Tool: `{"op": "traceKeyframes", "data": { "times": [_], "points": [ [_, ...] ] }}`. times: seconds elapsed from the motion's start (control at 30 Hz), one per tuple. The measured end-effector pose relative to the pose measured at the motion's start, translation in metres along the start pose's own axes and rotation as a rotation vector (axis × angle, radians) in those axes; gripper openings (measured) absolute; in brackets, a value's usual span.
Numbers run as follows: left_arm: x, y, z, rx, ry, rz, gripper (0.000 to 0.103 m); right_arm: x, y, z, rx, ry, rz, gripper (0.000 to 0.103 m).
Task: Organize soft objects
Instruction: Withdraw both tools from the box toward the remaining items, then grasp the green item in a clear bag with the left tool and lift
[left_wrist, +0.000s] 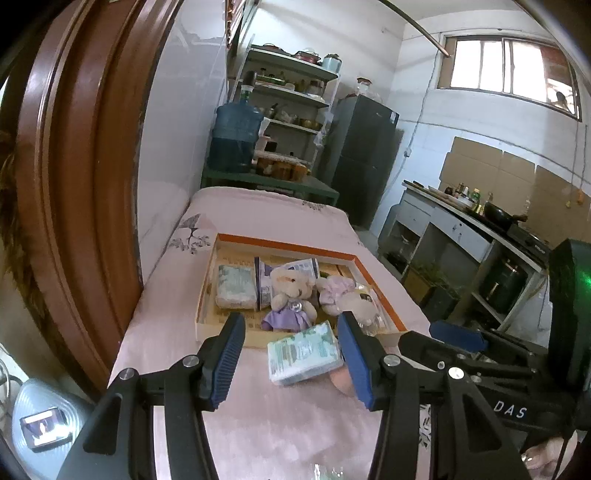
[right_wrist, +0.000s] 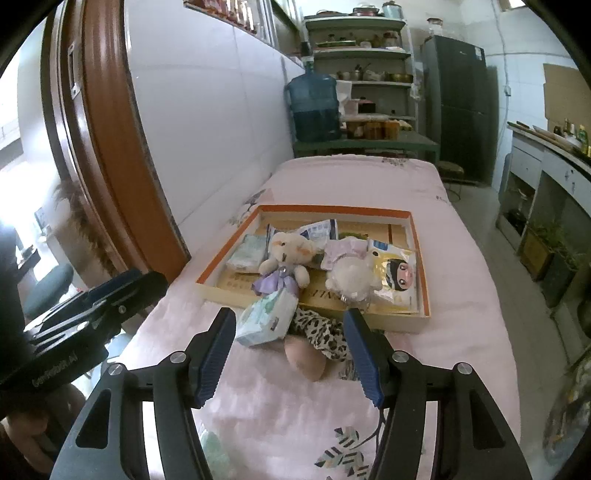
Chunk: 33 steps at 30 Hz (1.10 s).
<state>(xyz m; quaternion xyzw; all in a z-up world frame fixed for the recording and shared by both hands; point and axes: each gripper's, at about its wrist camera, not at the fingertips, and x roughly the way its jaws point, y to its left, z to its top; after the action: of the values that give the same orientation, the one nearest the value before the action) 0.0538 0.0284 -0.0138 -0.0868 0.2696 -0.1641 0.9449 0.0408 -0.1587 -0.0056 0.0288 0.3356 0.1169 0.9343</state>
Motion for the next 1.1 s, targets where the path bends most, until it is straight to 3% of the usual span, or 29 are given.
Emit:
{"op": "traceKeyframes", "data": {
  "times": [0.6, 1.1],
  "points": [
    [-0.014, -0.004, -0.031, 0.002, 0.054, -0.042, 0.052, -0.008, 0.004, -0.014, 0.001, 0.012, -0.023, 0.063],
    [-0.007, -0.027, -0.098, 0.020, 0.198, -0.115, 0.052, -0.012, -0.001, -0.026, 0.030, 0.017, -0.033, 0.071]
  ]
}}
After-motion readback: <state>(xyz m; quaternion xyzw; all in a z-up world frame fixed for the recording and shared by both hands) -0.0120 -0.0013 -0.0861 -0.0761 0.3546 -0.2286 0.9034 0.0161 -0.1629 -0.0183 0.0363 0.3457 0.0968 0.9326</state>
